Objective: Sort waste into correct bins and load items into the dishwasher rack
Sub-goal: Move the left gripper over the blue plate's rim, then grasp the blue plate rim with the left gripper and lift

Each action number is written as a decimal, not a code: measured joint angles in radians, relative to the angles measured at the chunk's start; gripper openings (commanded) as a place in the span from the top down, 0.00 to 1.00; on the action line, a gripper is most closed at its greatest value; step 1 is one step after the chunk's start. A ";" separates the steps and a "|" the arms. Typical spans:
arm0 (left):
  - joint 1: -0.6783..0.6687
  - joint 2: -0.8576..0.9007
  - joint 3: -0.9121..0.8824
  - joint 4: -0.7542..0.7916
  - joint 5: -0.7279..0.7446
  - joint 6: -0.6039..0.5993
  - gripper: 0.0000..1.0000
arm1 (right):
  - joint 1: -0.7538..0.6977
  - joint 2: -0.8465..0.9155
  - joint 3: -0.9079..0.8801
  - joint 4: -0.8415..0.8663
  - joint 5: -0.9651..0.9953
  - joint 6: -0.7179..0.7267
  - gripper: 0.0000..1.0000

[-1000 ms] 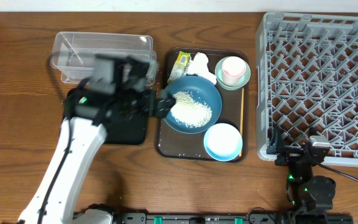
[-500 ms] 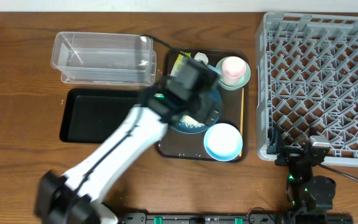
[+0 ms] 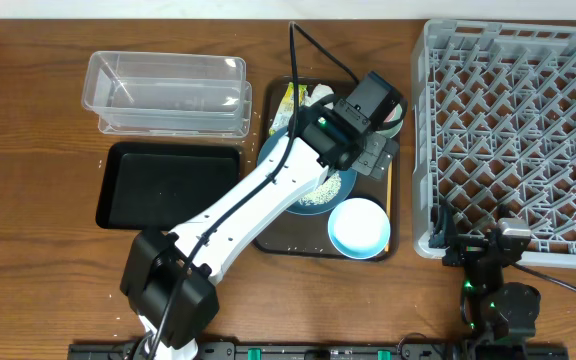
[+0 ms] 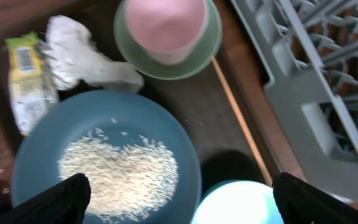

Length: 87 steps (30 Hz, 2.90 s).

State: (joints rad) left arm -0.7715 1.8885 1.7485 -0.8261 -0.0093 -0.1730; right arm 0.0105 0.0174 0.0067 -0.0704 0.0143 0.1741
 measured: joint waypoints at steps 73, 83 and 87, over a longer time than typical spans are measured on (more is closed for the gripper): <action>-0.002 0.245 -0.072 0.071 0.029 -0.145 0.91 | 0.000 0.000 0.000 0.000 0.000 0.000 0.01; -0.002 0.030 -0.072 0.010 0.029 -0.145 0.92 | 0.000 0.000 0.000 0.000 0.000 0.000 0.01; 0.006 -0.040 -0.072 -0.023 0.029 -0.145 0.83 | 0.000 0.000 0.000 0.000 0.000 0.000 0.01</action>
State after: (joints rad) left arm -0.7658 1.8484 1.6764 -0.8490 0.0196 -0.3180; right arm 0.0105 0.0174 0.0067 -0.0704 0.0143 0.1745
